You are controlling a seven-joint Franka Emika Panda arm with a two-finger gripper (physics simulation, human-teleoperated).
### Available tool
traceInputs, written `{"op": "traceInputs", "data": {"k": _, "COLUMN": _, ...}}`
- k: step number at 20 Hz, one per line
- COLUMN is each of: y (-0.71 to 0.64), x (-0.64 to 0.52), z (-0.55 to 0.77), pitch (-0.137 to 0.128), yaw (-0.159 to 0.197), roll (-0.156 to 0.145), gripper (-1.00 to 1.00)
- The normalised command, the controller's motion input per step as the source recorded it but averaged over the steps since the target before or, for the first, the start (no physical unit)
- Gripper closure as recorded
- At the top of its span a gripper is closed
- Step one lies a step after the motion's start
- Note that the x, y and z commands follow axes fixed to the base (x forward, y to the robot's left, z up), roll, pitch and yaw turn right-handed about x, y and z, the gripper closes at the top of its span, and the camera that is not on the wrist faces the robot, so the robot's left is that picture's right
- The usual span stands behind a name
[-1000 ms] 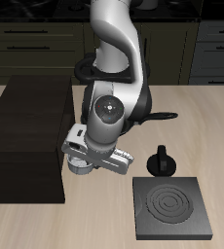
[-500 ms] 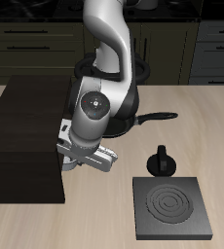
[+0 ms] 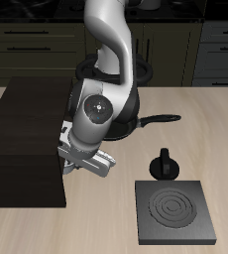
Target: Place the ramekin on the bottom layer of the wooden shelf
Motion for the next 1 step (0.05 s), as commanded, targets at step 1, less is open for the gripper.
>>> {"op": "traceInputs", "data": {"k": 1, "y": -0.16, "x": -0.07, "z": 0.0, "pitch": 0.003, "yaw": -0.029, "roll": -0.182, "gripper": 1.0}}
